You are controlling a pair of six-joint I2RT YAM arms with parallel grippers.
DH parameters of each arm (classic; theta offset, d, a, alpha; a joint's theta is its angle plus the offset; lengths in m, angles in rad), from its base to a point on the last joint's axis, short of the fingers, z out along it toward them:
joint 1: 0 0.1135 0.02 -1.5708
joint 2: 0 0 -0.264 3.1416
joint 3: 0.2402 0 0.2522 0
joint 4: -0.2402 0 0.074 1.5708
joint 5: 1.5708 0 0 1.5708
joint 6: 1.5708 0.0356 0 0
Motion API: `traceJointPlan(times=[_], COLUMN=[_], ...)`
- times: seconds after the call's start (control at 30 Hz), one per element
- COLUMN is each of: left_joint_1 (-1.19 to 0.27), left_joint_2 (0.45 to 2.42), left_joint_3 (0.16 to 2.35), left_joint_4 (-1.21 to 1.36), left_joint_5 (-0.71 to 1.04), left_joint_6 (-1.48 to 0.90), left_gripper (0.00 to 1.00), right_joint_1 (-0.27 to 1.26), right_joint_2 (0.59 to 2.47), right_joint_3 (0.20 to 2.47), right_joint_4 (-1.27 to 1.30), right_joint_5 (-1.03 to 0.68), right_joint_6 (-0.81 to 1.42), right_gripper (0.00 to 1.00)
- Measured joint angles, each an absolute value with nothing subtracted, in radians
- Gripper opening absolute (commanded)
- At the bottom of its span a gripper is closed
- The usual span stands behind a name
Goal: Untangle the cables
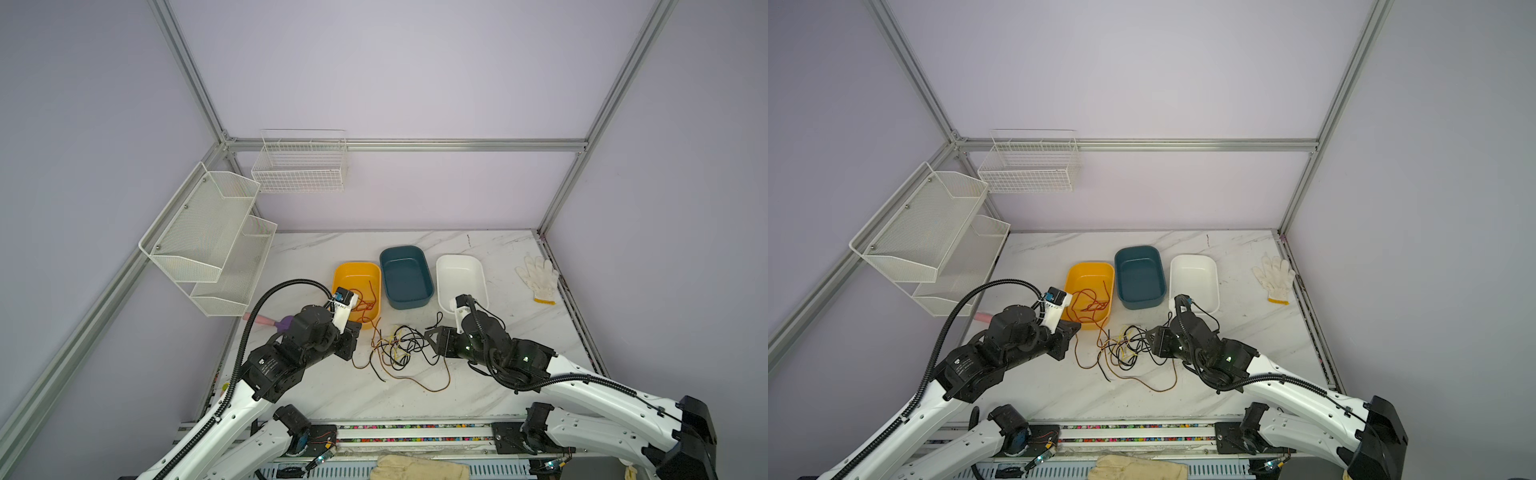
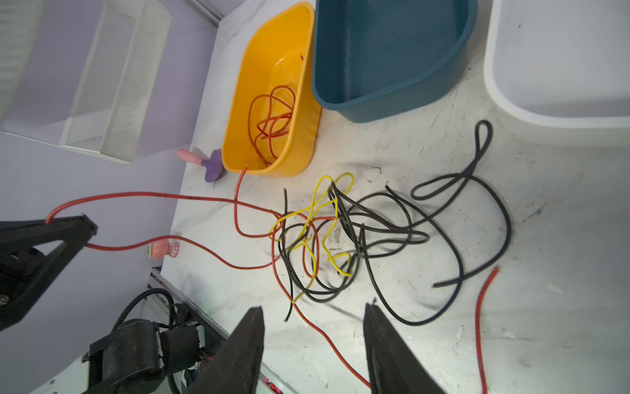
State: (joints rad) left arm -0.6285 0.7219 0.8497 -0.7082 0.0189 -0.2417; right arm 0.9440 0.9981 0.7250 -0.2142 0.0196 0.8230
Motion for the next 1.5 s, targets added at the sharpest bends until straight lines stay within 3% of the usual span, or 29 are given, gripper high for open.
traceJointPlan(times=[0.43,1.2,1.3,1.4,1.5], left_joint_1=[-0.628,-0.628,-0.628,-0.629,-0.631], left_joint_2=[0.669,0.630,0.624,0.616,0.591], left_joint_3=[0.826,0.819,0.819,0.818,0.817], left_joint_4=[-0.674,-0.659,-0.654,-0.652,-0.650], left_joint_5=[0.076,0.133,0.145,0.153,0.154], left_joint_6=[-0.215,-0.212,-0.212,-0.211,-0.202], left_gripper=[0.00,0.00,0.00,0.00,0.00], right_joint_1=[1.049,0.984,0.976,0.968,0.962], right_joint_2=[1.447,1.779,1.813,1.828,1.830], right_joint_3=[0.811,0.918,0.936,0.942,0.936], right_joint_4=[0.067,0.203,0.223,0.233,0.239], right_joint_5=[0.003,0.012,0.013,0.018,0.029], right_joint_6=[1.063,1.177,1.174,1.167,1.168], right_gripper=[0.50,0.50,0.43,0.23,0.15])
